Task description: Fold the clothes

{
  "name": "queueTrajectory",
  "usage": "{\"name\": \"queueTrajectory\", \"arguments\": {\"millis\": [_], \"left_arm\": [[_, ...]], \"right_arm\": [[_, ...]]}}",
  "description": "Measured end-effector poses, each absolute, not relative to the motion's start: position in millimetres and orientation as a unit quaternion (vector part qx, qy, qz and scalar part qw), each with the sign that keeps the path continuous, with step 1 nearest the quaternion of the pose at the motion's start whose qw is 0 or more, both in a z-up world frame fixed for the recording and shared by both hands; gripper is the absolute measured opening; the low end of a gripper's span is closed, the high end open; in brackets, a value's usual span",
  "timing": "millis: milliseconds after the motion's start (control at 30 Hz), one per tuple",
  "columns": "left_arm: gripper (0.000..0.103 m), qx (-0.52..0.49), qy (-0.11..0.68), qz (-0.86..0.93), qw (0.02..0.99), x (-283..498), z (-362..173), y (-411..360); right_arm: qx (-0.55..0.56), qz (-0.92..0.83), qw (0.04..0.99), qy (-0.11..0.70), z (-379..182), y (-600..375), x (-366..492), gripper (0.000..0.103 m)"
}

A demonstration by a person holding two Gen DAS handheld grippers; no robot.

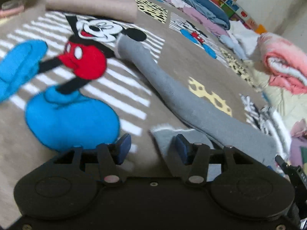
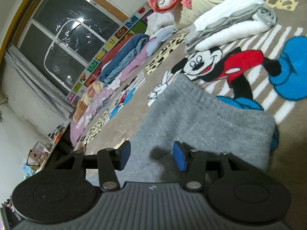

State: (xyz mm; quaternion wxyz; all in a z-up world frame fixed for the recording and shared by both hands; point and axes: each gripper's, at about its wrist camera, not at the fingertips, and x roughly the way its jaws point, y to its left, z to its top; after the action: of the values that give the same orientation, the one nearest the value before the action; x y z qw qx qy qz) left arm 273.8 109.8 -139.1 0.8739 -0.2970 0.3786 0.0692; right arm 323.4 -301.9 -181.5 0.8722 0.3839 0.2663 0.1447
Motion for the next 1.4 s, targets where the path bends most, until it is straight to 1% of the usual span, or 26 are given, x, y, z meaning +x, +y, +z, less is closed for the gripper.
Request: {"name": "queueTrajectory", "arguments": {"millis": [133, 167, 233, 267, 300, 467, 600, 700, 1000, 1133, 1200, 1233, 1267, 1367, 1400], "left_arm": [[0.049, -0.351, 0.361, 0.051, 0.862, 275, -141, 110], [0.032, -0.355, 0.358, 0.038, 0.862, 276, -140, 108], [0.013, -0.347, 0.352, 0.035, 0.869, 274, -134, 103], [0.006, -0.341, 0.347, 0.038, 0.872, 272, -132, 101], [0.004, -0.337, 0.341, 0.040, 0.877, 269, -128, 99], [0.003, -0.316, 0.294, 0.044, 0.901, 234, -101, 100], [0.003, -0.299, 0.256, 0.056, 0.918, 199, -83, 105], [0.003, -0.291, 0.239, 0.072, 0.924, 173, -80, 111], [0.003, -0.335, 0.248, 0.107, 0.903, 127, -132, 135], [0.003, -0.347, 0.291, 0.116, 0.884, 113, -161, 133], [0.004, -0.369, 0.285, 0.103, 0.878, 106, -163, 138], [0.005, -0.379, 0.282, 0.098, 0.876, 104, -163, 142], [0.009, -0.385, 0.279, 0.095, 0.874, 104, -161, 147], [0.011, -0.390, 0.275, 0.087, 0.874, 113, -157, 161], [0.017, -0.389, 0.276, 0.083, 0.875, 117, -156, 164]], "right_arm": [[0.378, 0.159, 0.875, 0.258, -171, -309, 316, 0.051], [0.374, 0.165, 0.876, 0.256, -169, -311, 314, 0.051], [0.363, 0.173, 0.878, 0.260, -166, -313, 313, 0.051], [0.356, 0.174, 0.879, 0.266, -166, -313, 313, 0.051], [0.352, 0.175, 0.878, 0.273, -167, -313, 314, 0.051], [0.342, 0.169, 0.872, 0.307, -180, -314, 315, 0.049], [0.333, 0.169, 0.876, 0.307, -181, -312, 312, 0.049], [0.327, 0.166, 0.878, 0.307, -181, -310, 311, 0.049], [0.285, 0.151, 0.896, 0.305, -179, -307, 303, 0.047], [0.272, 0.146, 0.902, 0.303, -179, -309, 299, 0.045], [0.268, 0.142, 0.904, 0.302, -178, -310, 298, 0.043], [0.267, 0.141, 0.904, 0.302, -178, -311, 298, 0.043], [0.266, 0.139, 0.905, 0.302, -178, -311, 298, 0.043], [0.258, 0.133, 0.909, 0.300, -176, -312, 297, 0.044], [0.257, 0.134, 0.909, 0.300, -176, -312, 297, 0.044]]}}
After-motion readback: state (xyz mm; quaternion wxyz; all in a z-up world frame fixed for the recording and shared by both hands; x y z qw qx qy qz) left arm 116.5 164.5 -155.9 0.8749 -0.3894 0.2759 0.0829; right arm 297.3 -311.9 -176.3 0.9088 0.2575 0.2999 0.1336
